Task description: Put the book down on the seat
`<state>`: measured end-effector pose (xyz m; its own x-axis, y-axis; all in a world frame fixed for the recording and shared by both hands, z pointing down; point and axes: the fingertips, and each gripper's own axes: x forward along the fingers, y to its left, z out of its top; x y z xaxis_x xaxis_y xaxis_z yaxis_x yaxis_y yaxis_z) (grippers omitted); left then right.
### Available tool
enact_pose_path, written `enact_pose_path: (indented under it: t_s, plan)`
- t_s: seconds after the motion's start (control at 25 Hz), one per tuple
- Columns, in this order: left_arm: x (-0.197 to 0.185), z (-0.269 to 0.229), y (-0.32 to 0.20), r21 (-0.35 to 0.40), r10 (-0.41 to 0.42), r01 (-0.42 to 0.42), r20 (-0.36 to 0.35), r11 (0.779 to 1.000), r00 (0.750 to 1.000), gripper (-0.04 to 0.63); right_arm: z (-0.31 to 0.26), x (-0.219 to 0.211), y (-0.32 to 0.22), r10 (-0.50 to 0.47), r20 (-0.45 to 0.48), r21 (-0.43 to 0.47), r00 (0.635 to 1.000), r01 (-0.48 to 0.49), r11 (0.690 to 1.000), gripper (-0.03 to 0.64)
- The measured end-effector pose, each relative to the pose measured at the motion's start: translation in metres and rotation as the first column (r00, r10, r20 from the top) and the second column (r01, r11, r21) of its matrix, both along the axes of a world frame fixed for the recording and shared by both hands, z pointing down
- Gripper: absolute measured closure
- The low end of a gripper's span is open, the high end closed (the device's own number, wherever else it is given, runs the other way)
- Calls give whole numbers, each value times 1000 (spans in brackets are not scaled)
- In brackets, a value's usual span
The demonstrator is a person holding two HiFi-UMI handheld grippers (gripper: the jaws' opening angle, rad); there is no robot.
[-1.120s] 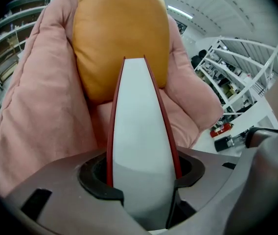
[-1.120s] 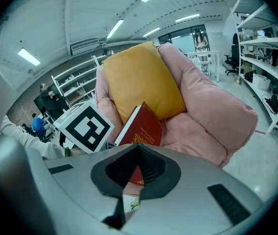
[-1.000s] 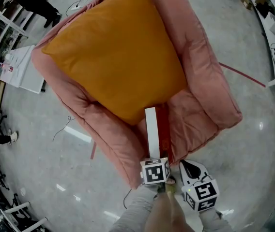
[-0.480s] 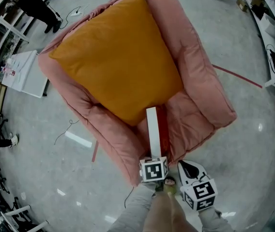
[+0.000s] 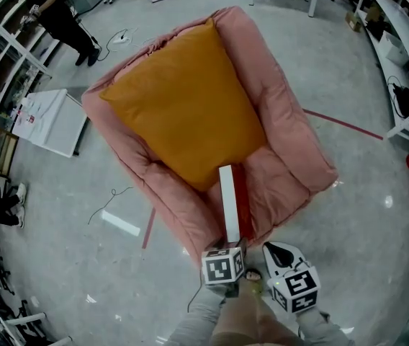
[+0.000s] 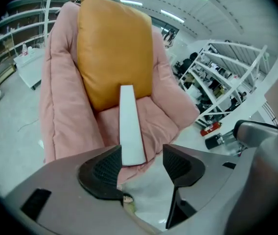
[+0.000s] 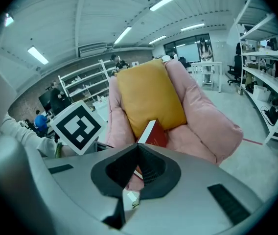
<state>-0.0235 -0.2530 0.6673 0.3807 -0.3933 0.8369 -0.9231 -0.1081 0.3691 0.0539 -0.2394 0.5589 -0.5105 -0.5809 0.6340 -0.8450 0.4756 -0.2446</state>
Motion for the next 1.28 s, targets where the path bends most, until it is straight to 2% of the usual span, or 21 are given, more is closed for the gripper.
enact_pose_path:
  t_s: [0.24,0.32,0.48,0.72,0.92,1.28]
  plan:
    - [7,-57,18,132,-32,41,-69,990,997,524,-26,9,19,-8,15,35,1000,8,999,612]
    - [11,-75,26,167,-29,40,-70,985,997,561,-32,12,27,-21,15,44,1000,20,999,612]
    - [13,-107,37,210,-28,45,-86,977,996,586,-44,11,39,-45,19,65,999,43,997,612]
    - [14,-146,56,248,-27,43,-66,968,997,588,-67,11,56,-48,72,76,996,43,996,612]
    - [13,-168,68,275,-31,46,-61,960,998,588,-84,9,67,-87,80,106,993,78,991,612]
    - [13,-201,77,320,-44,85,-133,944,990,589,-109,2,77,-167,71,185,983,151,971,612]
